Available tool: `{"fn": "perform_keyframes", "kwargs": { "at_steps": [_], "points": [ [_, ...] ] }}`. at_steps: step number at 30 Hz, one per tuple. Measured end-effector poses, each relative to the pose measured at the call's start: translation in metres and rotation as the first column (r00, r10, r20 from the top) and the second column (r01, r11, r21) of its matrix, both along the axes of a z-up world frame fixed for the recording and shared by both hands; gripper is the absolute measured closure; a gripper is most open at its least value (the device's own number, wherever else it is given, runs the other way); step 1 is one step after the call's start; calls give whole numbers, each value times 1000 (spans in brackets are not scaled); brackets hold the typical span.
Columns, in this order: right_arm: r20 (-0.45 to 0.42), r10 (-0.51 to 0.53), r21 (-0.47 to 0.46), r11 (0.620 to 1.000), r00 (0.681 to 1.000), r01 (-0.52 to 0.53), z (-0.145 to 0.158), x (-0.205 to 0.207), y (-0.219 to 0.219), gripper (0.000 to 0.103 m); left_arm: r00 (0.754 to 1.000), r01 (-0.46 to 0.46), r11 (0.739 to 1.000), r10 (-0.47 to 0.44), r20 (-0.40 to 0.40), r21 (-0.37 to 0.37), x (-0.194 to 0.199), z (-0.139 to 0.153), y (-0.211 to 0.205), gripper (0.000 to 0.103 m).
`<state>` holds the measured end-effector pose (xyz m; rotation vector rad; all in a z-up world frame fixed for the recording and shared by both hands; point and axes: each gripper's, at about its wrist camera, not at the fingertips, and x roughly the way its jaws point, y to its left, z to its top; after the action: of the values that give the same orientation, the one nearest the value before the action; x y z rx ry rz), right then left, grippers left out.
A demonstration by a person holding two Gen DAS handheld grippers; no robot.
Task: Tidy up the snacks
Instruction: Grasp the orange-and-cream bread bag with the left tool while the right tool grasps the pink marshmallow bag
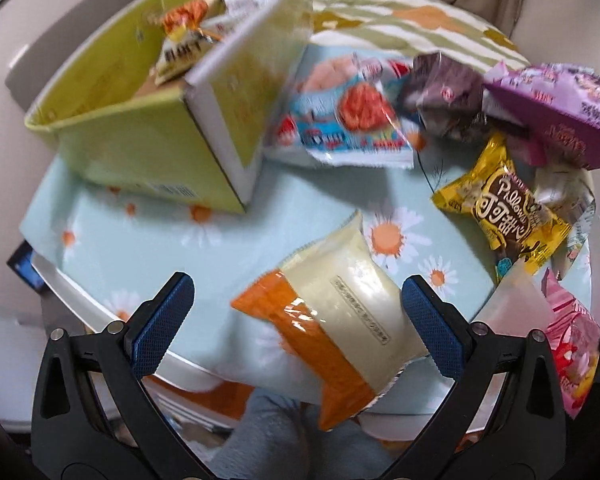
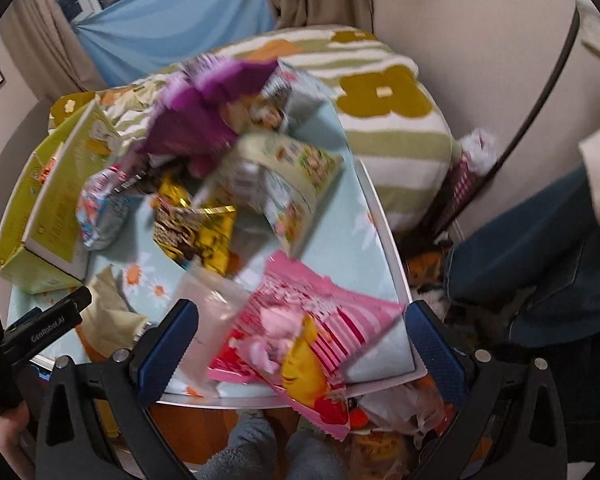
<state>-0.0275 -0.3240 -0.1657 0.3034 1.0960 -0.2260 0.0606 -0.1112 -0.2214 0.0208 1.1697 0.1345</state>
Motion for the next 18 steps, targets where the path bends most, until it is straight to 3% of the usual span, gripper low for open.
{"fn": "perform_keyframes", "kwargs": {
  "at_steps": [5,10,12,13,18],
  "points": [
    [-26,-23,36,999,999,24,-18,-2,-4,0,999,-17,999,18,-30,34,2,-16,-10,0],
    [-57,-36,44,998,998,39,-28,-2,-4,0,993,-44,999,43,-112,-8,3,-39,-10,0],
    [-63,-43,57,997,997,47,-32,-2,-4,0,992,-34,999,31,-121,-24,3,-45,-9,16],
    [-65,-47,61,997,997,51,-32,-2,-4,0,991,-26,999,22,-134,-31,3,-49,-9,35],
    [-75,-62,66,996,995,67,-36,-2,-4,0,991,12,998,-20,-132,-61,0,-55,-6,40]
  ]
}}
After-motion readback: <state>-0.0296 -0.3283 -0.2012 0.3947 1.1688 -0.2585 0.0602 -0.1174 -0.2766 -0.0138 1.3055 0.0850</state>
